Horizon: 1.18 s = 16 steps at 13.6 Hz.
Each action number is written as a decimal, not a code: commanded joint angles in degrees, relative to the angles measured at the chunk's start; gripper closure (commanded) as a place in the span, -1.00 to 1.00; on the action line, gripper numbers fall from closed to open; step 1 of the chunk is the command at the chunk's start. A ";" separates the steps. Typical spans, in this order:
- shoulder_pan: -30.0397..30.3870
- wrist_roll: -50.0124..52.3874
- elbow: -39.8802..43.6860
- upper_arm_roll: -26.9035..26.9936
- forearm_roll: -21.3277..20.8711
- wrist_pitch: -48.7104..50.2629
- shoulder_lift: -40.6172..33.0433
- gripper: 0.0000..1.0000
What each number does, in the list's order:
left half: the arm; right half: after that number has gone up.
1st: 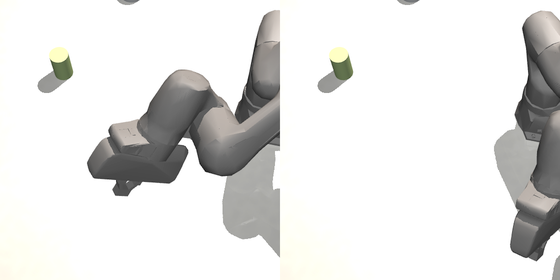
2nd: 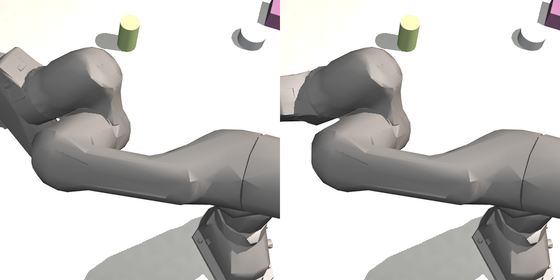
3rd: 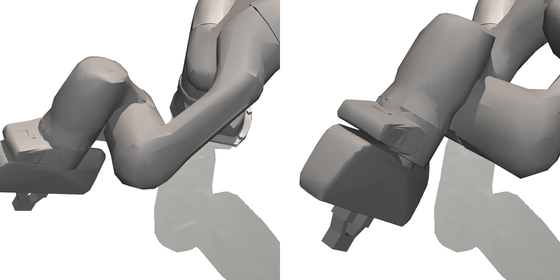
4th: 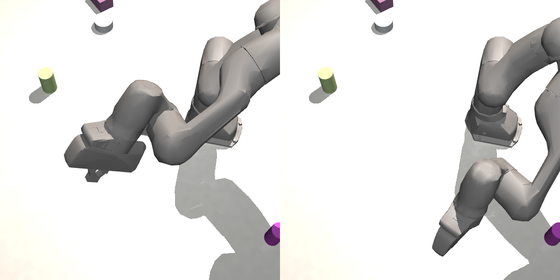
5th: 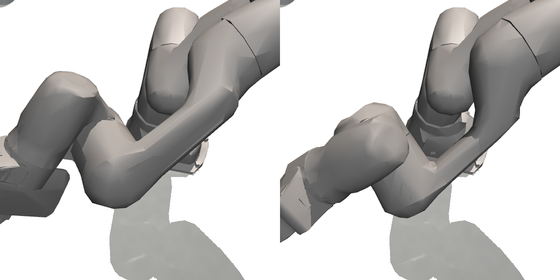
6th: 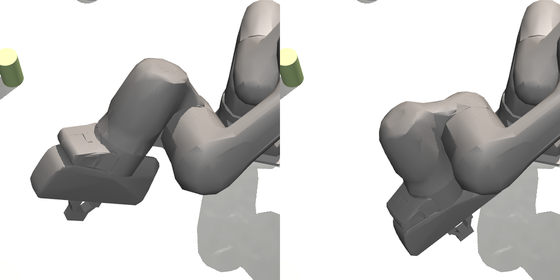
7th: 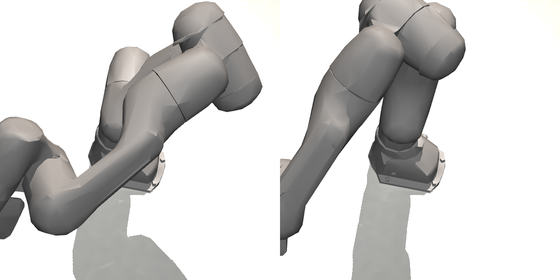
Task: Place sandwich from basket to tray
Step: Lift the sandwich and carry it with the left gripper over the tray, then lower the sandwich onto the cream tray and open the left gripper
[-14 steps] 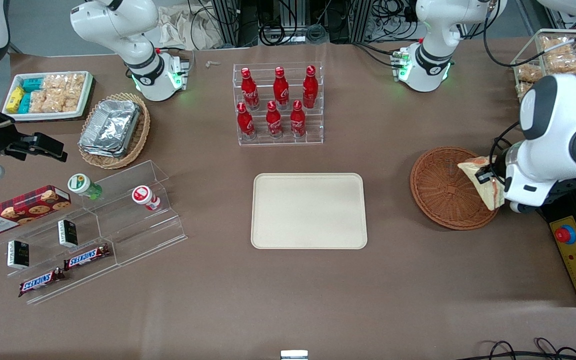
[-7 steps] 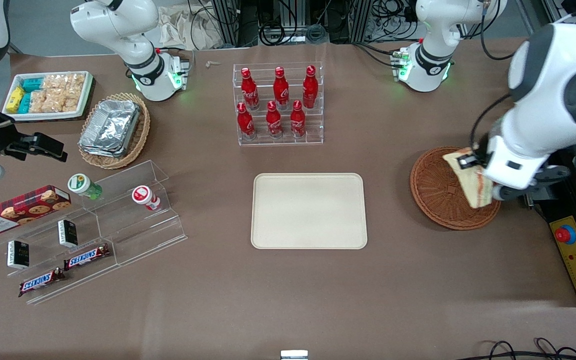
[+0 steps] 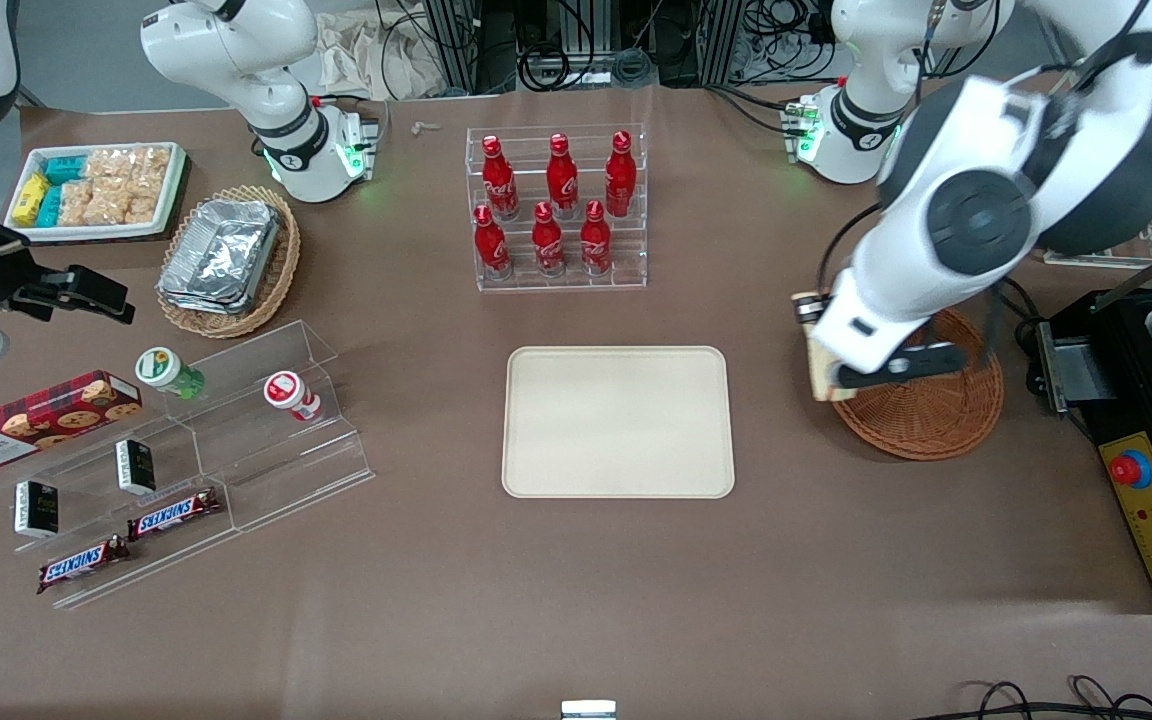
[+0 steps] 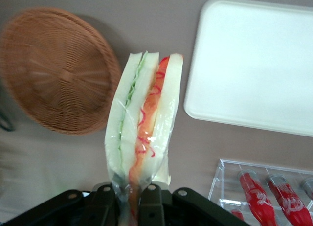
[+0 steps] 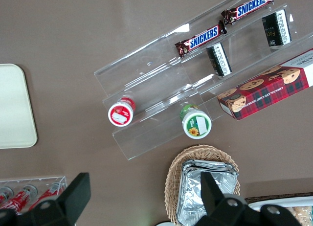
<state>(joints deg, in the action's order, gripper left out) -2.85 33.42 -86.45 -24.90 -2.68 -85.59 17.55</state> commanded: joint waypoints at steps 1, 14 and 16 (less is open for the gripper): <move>-3.81 2.35 2.95 -0.42 0.14 -3.68 6.52 0.81; -10.25 13.52 2.95 -0.15 -13.58 -19.96 25.87 0.74; -10.25 13.52 2.95 -0.07 -13.58 -20.32 26.05 0.33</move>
<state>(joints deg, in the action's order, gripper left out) -12.51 45.50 -85.47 -25.00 -14.85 -106.14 42.88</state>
